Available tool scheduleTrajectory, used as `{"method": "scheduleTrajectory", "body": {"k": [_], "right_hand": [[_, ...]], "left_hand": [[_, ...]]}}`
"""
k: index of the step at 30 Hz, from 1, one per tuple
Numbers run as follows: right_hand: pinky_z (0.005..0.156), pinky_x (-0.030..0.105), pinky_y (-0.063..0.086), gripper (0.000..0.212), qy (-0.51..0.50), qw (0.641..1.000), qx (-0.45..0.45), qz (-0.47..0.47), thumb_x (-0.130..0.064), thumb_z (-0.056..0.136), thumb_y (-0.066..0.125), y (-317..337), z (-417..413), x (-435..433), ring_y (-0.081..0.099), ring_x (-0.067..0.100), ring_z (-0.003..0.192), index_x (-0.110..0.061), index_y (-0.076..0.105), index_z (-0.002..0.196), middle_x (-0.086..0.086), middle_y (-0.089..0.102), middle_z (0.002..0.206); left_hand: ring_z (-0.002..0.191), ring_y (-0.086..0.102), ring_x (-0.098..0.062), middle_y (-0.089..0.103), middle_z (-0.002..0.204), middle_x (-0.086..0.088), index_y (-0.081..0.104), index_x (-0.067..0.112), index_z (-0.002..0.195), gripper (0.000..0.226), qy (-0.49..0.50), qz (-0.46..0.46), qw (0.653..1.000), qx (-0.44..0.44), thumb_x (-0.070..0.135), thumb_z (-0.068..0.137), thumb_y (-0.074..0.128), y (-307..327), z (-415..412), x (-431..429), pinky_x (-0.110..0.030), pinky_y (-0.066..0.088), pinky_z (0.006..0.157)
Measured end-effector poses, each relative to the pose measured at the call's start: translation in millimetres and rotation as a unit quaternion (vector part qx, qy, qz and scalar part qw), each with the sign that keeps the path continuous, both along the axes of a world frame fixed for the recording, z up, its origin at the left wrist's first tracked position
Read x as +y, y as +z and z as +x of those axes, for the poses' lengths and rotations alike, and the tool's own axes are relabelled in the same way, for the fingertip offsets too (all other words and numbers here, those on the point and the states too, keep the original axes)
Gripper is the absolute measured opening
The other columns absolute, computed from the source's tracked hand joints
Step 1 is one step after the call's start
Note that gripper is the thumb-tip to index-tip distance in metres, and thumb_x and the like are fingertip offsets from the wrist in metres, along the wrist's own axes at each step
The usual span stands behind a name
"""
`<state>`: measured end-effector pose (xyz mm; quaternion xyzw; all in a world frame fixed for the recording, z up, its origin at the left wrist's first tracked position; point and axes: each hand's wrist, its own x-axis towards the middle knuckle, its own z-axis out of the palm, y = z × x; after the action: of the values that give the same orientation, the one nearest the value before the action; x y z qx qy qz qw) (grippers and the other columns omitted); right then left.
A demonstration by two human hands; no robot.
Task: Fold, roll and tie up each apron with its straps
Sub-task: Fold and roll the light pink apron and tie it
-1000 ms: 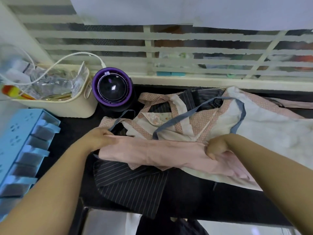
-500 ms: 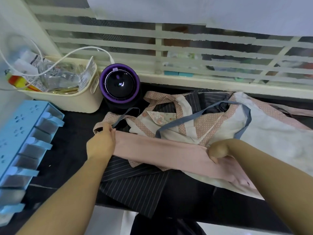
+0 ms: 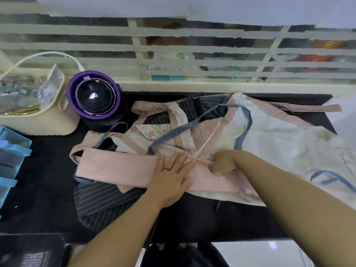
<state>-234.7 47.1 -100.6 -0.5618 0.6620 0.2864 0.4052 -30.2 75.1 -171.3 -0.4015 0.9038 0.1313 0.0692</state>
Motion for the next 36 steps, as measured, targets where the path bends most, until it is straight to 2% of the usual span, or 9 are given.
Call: {"method": "scheduleTrajectory", "body": {"k": [7,11,15,21,23,26,30,34,36], "right_hand": [[0.088,0.031,0.047,0.037,-0.057,0.998,0.000,-0.004,-0.043,0.073,0.075,19,-77,38,0.059,0.022,0.097,-0.016,0.064,0.097,0.000,0.063,0.097],[0.096,0.036,0.041,0.043,-0.036,0.998,0.042,0.028,-0.045,0.074,0.077,27,-107,50,0.054,0.025,0.107,-0.021,0.061,0.107,0.000,0.058,0.111],[0.101,0.038,0.038,0.056,-0.015,0.993,0.109,0.041,-0.030,0.081,0.073,10,-125,48,0.048,0.031,0.122,-0.008,0.054,0.130,0.009,0.051,0.132],[0.088,0.034,0.046,0.023,-0.114,0.985,0.080,-0.099,-0.010,0.088,0.052,-7,-144,79,0.056,0.026,0.097,-0.009,0.062,0.109,0.010,0.060,0.113],[0.076,0.032,0.048,0.016,-0.211,0.954,0.051,-0.206,-0.019,0.082,0.061,-7,-159,99,0.057,0.023,0.084,-0.007,0.066,0.092,0.013,0.064,0.096],[0.068,0.027,0.039,0.025,-0.433,0.833,-0.091,-0.333,-0.020,0.079,0.073,-13,-167,130,0.053,0.018,0.078,0.002,0.067,0.087,0.020,0.062,0.085],[0.082,0.028,0.042,0.034,-0.600,0.689,-0.105,-0.392,-0.029,0.082,0.070,-28,-157,155,0.056,0.019,0.102,-0.015,0.065,0.113,0.000,0.061,0.109],[0.076,0.029,0.041,0.032,-0.589,0.669,-0.046,-0.451,-0.025,0.093,0.054,-36,-147,165,0.058,0.026,0.096,-0.006,0.061,0.118,0.008,0.064,0.104],[0.070,0.030,0.038,0.026,-0.553,0.677,-0.018,-0.484,-0.019,0.097,0.047,-38,-142,165,0.057,0.031,0.087,-0.004,0.059,0.114,0.010,0.061,0.090]], "left_hand": [[0.147,0.000,-0.021,-0.001,0.159,0.002,-0.006,0.036,0.148,0.064,0.002,-0.021,1.000,0.011,0.063,0.091,-0.007,-10,5,-1,-0.046,-0.014,0.111],[0.145,-0.001,-0.016,0.006,0.159,-0.002,-0.001,0.036,0.150,0.064,-0.005,-0.006,1.000,0.011,0.064,0.093,-0.002,-11,6,-3,-0.042,-0.013,0.112],[0.141,-0.026,-0.011,-0.025,0.154,0.005,-0.034,0.047,0.137,0.069,-0.021,0.011,1.000,0.000,0.074,0.073,-0.026,-3,1,-3,-0.041,-0.026,0.109],[0.138,-0.034,-0.014,-0.037,0.149,0.007,-0.030,0.041,0.137,0.087,-0.020,0.033,0.999,-0.038,0.075,0.057,-0.039,4,-3,-5,-0.035,-0.037,0.100],[0.138,-0.034,-0.012,-0.034,0.151,0.008,-0.028,0.040,0.138,0.084,-0.020,0.036,0.998,-0.046,0.079,0.063,-0.029,7,-4,-5,-0.036,-0.034,0.103],[0.143,-0.025,-0.013,-0.022,0.158,0.007,-0.015,0.037,0.148,0.079,0.006,0.041,0.998,-0.038,0.064,0.075,-0.011,11,-10,-2,-0.044,-0.024,0.111],[0.147,-0.013,-0.020,-0.001,0.159,-0.003,0.019,0.021,0.146,0.056,0.062,0.027,0.998,0.011,0.028,0.093,0.034,17,-40,12,-0.053,-0.012,0.113],[0.146,0.003,-0.023,0.015,0.159,-0.010,0.018,0.015,0.149,0.058,0.022,0.010,0.999,0.044,0.030,0.095,0.030,3,-58,26,-0.062,0.013,0.111],[0.145,-0.014,-0.015,-0.009,0.160,-0.002,-0.006,0.021,0.152,0.073,0.011,0.007,1.000,0.019,0.058,0.089,0.000,-2,-59,24,-0.055,-0.002,0.113]]}}
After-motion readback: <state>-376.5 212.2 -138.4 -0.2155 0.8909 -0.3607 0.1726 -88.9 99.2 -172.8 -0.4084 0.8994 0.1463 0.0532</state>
